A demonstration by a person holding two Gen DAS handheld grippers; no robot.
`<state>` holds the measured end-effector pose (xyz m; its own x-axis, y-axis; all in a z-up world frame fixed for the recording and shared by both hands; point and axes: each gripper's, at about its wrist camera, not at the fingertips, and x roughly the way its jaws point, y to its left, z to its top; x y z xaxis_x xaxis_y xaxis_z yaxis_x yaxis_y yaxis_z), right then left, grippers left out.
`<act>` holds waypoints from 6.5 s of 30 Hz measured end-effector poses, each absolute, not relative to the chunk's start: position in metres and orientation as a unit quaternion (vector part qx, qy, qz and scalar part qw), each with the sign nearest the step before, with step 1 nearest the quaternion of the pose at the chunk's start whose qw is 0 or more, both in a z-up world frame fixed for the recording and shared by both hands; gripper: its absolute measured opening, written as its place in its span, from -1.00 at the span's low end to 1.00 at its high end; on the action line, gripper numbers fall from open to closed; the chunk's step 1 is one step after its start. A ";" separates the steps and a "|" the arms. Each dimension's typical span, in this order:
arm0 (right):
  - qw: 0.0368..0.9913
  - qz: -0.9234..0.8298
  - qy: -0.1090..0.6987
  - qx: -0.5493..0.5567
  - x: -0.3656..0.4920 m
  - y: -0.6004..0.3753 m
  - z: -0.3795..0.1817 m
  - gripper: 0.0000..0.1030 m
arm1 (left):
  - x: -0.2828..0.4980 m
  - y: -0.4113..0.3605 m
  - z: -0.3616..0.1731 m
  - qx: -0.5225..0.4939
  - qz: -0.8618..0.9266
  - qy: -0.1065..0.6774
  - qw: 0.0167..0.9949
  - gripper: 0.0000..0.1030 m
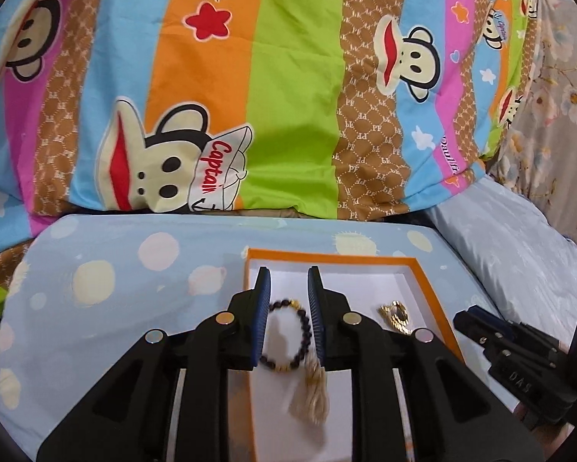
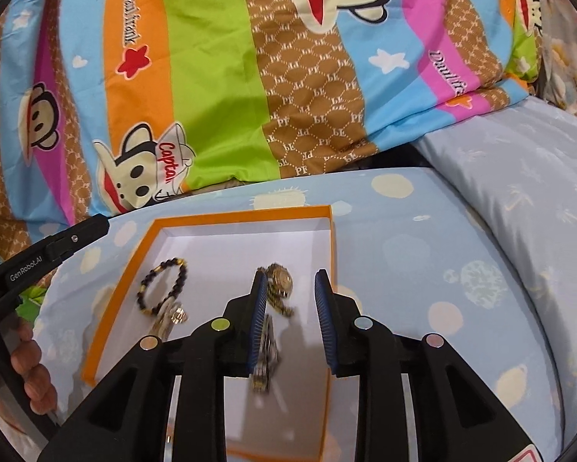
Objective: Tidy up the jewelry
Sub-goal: 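Open both tools to drop the items in the box and withdraw, then grasp the silver ring with the left tool while the right tool grasps the gold chain bracelet, then carry the ring and gold chain bracelet into the orange box with both tools, then open both tools to release the items in the box and withdraw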
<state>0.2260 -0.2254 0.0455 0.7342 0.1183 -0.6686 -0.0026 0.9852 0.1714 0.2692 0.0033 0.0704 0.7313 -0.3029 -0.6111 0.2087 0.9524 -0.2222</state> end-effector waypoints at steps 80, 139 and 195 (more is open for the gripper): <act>0.904 0.044 0.414 0.098 0.105 -0.189 -0.009 -0.90 | 0.094 -0.007 -0.004 -0.024 -0.152 0.435 0.887 -0.15; 0.911 0.051 0.395 0.111 0.099 -0.193 -0.004 -0.89 | 0.094 0.015 0.006 -0.055 -0.122 0.403 0.905 -0.64; 0.908 0.039 0.409 0.079 0.268 -0.177 0.000 -0.79 | 0.247 -0.027 0.020 -0.017 -0.138 0.391 0.910 -0.64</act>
<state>0.2684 -0.1775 0.0003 0.6623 0.1360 -0.7368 -0.0068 0.9844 0.1756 0.2471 -0.0273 0.0196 0.6570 -0.2636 -0.7063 0.2372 0.9616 -0.1383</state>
